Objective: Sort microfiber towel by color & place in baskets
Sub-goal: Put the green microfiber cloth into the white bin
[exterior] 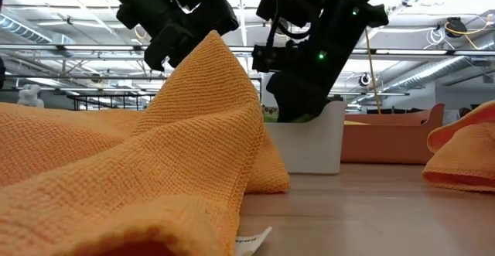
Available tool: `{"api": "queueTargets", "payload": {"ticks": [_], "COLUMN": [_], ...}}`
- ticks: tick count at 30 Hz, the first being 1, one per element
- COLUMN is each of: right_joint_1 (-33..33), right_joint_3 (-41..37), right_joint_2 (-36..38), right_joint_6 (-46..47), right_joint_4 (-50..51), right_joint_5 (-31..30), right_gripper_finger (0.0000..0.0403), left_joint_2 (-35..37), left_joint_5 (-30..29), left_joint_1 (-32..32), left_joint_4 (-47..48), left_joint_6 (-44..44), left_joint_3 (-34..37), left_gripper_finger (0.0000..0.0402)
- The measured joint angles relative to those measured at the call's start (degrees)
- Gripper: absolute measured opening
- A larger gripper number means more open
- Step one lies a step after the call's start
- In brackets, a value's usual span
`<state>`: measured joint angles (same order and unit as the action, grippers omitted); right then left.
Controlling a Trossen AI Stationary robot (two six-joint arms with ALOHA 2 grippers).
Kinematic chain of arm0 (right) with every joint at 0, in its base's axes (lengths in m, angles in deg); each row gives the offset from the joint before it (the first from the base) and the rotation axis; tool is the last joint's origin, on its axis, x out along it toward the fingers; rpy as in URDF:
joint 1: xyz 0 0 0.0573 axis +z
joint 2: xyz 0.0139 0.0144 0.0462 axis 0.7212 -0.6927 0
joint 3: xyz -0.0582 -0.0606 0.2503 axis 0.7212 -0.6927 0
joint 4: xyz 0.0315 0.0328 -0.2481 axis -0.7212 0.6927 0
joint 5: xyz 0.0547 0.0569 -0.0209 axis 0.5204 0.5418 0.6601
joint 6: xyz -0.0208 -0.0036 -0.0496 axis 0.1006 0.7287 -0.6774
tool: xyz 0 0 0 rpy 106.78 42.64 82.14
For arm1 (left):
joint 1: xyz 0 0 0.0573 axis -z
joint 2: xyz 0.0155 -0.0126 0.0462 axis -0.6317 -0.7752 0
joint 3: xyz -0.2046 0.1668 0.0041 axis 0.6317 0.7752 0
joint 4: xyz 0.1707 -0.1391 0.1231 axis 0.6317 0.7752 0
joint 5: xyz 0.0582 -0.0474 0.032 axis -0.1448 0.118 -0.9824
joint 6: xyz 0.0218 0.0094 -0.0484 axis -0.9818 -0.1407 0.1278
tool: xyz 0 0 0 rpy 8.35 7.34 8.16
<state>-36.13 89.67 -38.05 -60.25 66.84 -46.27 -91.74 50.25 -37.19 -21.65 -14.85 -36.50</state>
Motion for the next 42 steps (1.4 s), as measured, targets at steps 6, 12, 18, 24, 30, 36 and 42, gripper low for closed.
{"api": "queueTargets", "payload": {"ticks": [6, 12, 18, 24, 30, 36, 42], "right_joint_1": [0.2, 0.7, 1.4, 2.2, 2.9, 5.2, 9.5], "right_joint_3": [-0.1, -0.1, -0.1, -0.1, -0.1, -0.1, 0.0], "right_joint_2": [1.4, 3.9, 5.9, 7.9, 9.0, 12.6, 15.6], "right_joint_6": [0.0, -0.6, -1.8, -1.1, 2.5, 5.5, 11.7], "right_joint_4": [0.3, 0.6, 1.2, 3.4, 7.2, 11.5, 17.5], "right_joint_5": [0.8, 1.7, 1.1, -0.3, -1.0, -6.6, -8.4], "right_gripper_finger": [0.0005, 0.0006, 0.0006, 0.0007, 0.0049, 0.0125, 0.0173], "left_joint_2": [-1.4, -3.9, -1.9, -0.9, -0.9, 0.7, 2.8], "left_joint_5": [0.0, 0.0, 0.0, 0.0, 0.0, -0.1, -0.2], "left_joint_1": [-1.1, -2.8, -2.8, -2.1, -1.8, -1.8, -0.5], "left_joint_4": [0.1, 0.7, 0.4, 0.4, 1.8, 3.4, 5.4], "left_joint_6": [1.5, 1.4, 2.2, 3.5, 3.2, 4.2, 5.0], "left_joint_3": [0.0, -0.1, 0.0, 0.0, 0.0, 0.0, 0.0], "left_gripper_finger": [0.0192, 0.0192, 0.0192, 0.0192, 0.0192, 0.0192, 0.0192]}}
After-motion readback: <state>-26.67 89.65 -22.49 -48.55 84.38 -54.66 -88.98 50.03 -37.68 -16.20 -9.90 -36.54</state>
